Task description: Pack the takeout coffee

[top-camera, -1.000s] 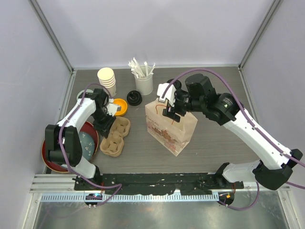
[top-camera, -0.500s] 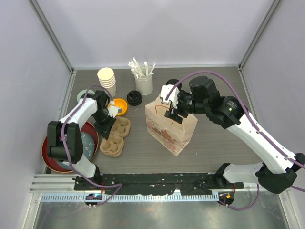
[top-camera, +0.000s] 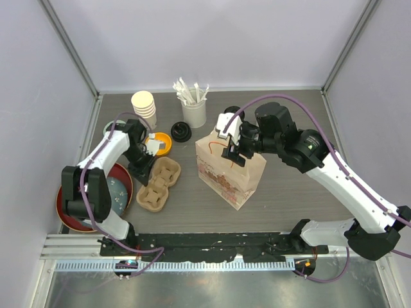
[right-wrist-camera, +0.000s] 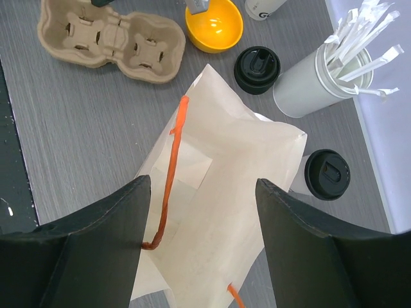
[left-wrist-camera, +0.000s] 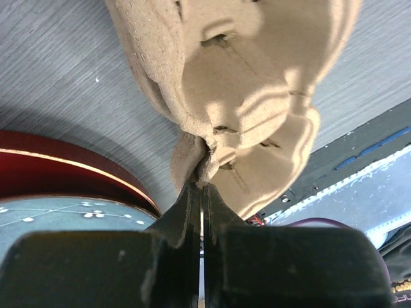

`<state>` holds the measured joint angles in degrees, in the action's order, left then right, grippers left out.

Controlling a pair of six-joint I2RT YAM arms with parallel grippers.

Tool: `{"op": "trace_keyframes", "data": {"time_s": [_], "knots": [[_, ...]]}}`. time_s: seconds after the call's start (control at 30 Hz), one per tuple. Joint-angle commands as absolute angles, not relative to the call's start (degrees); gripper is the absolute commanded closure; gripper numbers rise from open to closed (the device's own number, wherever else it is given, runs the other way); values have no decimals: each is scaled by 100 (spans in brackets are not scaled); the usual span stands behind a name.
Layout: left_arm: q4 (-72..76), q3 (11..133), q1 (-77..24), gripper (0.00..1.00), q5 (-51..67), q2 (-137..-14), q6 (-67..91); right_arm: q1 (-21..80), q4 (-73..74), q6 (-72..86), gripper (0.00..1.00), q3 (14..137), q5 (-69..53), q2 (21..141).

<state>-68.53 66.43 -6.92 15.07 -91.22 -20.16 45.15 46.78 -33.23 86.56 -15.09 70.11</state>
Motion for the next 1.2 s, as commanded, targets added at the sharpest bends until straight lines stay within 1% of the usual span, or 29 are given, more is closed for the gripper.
{"op": "trace_keyframes", "data": {"time_s": [0.0, 0.1, 0.3, 0.4, 0.5, 0.63, 0.73, 0.77, 0.8, 0.93, 1.0, 1.17], "knots": [[-7215, 7040, -642, 100, 1951, -8640, -2197, 4518, 4553, -3085, 27, 8912, -1512, 6820], [-7277, 7093, -624, 100, 1978, -8569, -2250, 4518, 4509, -3041, 23, 8921, -1573, 6750], [-7181, 7049, -598, 100, 1802, -8754, -2303, 4518, 4500, -2936, 21, 8965, -1599, 6785], [-7163, 7232, -510, 100, 1766, -8833, -2276, 4518, 4509, -2918, 21, 8974, -1626, 6820], [-7382, 7531, -413, 100, 2345, -8728, -2373, 4518, 4561, -2883, 21, 9000, -1617, 6847], [-7295, 7638, -299, 100, 2311, -8613, -2373, 4518, 4518, -2830, 21, 9000, -1582, 6838], [-7417, 7717, -45, 100, 2495, -8797, -2513, 4509, 4518, -2821, 21, 9009, -1591, 6847], [-7470, 7743, -27, 100, 2775, -8859, -2566, 4517, 4526, -2821, 21, 9009, -1591, 6855], [-7514, 7778, 261, 100, 2917, -8938, -2645, 4518, 4526, -2821, 21, 9009, -1600, 6855], [-7927, 7770, 553, 100, 3742, -9534, -3066, 4518, 4579, -2795, 21, 9026, -1652, 6856], [-8094, 7743, 702, 100, 4041, -9633, -3190, 4518, 4614, -2777, 21, 9035, -1661, 6855], [-7779, 7769, 870, 100, 3911, -9326, -2954, 4526, 4606, -2681, 21, 9149, -1626, 6908]]}}
